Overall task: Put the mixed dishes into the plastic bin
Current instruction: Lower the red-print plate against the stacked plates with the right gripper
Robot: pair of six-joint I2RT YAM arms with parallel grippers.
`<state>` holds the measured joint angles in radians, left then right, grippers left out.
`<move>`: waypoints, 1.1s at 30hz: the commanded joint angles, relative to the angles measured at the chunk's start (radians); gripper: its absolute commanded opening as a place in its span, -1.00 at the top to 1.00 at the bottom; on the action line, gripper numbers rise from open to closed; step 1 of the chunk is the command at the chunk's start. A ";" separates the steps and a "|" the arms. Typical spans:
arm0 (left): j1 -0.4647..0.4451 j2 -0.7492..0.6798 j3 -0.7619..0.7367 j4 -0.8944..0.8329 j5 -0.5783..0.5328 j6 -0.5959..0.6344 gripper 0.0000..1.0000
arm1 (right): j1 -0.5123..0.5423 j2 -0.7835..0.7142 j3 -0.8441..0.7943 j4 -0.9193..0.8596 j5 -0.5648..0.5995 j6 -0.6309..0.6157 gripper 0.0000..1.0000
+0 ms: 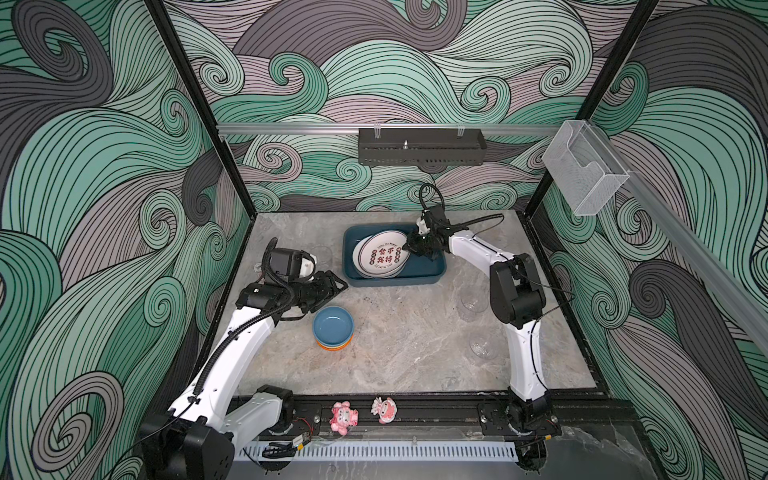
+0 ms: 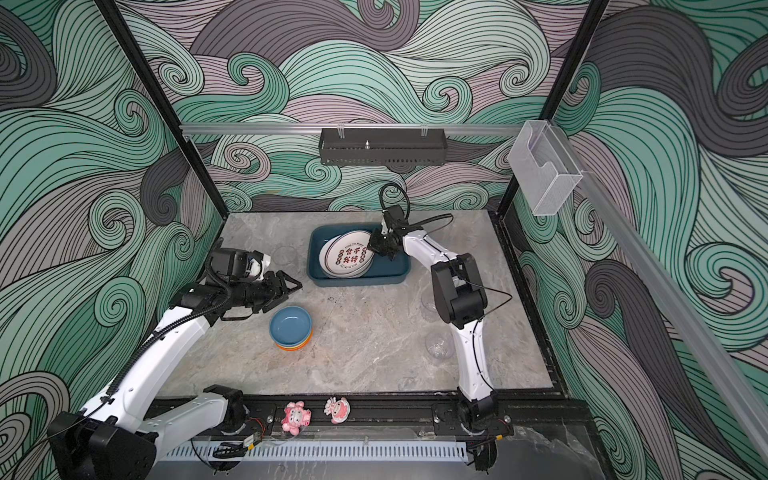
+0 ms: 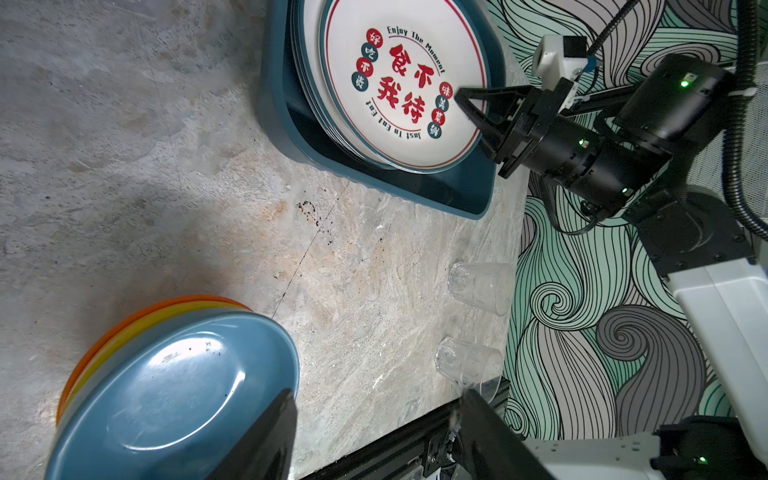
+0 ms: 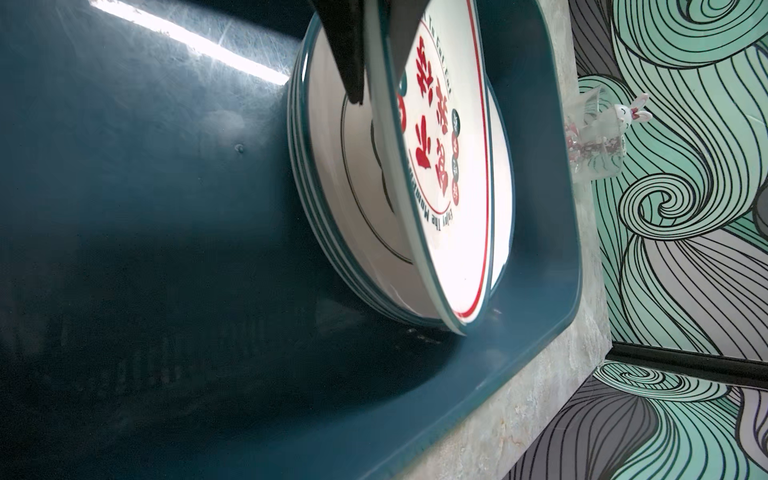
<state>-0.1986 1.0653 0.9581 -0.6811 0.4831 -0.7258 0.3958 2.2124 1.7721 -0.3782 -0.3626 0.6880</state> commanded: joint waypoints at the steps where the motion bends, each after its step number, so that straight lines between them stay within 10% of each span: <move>1: 0.010 -0.002 -0.009 -0.021 0.014 0.000 -0.31 | 0.006 0.000 0.037 0.024 -0.002 -0.001 1.00; 20: 0.018 0.000 -0.025 -0.012 0.028 -0.010 -0.31 | 0.012 0.036 0.053 0.024 -0.005 0.004 0.99; 33: 0.024 -0.005 -0.031 -0.013 0.034 -0.014 -0.30 | 0.011 0.043 0.059 -0.034 0.027 -0.007 0.64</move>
<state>-0.1844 1.0653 0.9314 -0.6804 0.5056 -0.7338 0.4019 2.2387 1.8046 -0.3935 -0.3542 0.6891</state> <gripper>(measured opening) 0.651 0.177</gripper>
